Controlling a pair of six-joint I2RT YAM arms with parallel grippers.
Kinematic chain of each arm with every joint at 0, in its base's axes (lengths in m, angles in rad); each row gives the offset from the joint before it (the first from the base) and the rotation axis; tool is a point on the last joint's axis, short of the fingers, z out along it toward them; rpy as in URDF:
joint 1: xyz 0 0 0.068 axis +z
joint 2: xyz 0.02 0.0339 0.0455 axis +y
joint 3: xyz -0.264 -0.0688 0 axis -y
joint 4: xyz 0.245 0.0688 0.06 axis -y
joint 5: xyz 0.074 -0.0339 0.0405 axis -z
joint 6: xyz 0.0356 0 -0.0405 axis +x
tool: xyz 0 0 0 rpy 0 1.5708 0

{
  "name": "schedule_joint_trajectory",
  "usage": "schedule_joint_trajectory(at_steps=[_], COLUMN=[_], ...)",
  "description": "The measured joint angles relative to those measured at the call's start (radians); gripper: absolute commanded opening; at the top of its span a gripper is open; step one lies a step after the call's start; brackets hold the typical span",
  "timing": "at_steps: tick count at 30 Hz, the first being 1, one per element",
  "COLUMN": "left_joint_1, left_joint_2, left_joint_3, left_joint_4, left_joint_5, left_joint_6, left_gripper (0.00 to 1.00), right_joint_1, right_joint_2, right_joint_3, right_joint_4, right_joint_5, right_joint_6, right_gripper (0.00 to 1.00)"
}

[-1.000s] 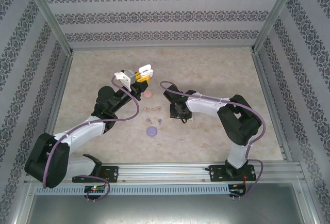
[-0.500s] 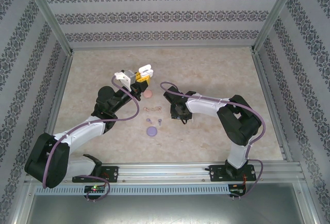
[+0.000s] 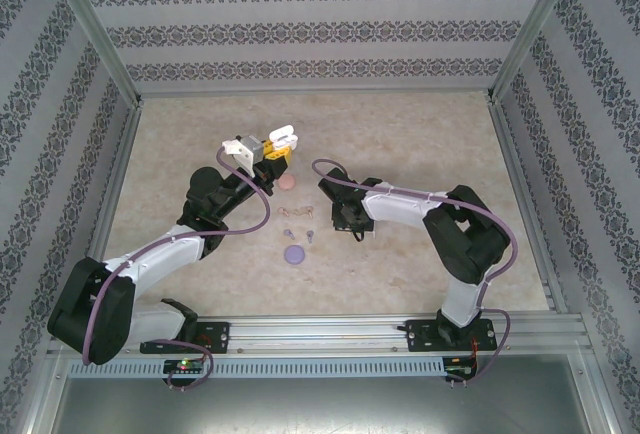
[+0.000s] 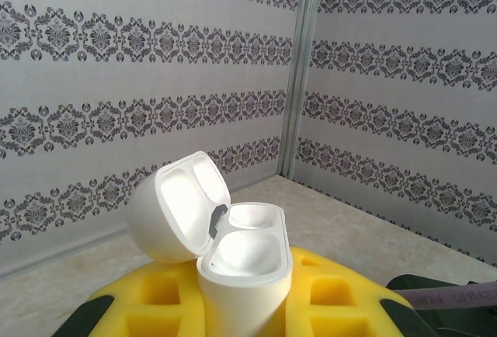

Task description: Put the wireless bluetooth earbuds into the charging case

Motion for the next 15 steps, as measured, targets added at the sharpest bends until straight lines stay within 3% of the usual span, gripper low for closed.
schedule_joint_trajectory(at_steps=[7, 15], left_joint_1=[-0.006, -0.006], left_joint_2=[0.000, 0.000], left_joint_3=[0.000, 0.000], left_joint_4=[0.000, 0.006], left_joint_5=[0.019, 0.051], left_joint_6=[0.000, 0.008], left_gripper=[0.00, 0.00], right_joint_1=[0.000, -0.010], right_joint_2=[-0.066, -0.296], right_joint_3=[-0.052, -0.063], right_joint_4=[0.046, 0.106], right_joint_5=[-0.011, -0.018], right_joint_6=[0.003, -0.002], right_gripper=[0.21, 0.21])
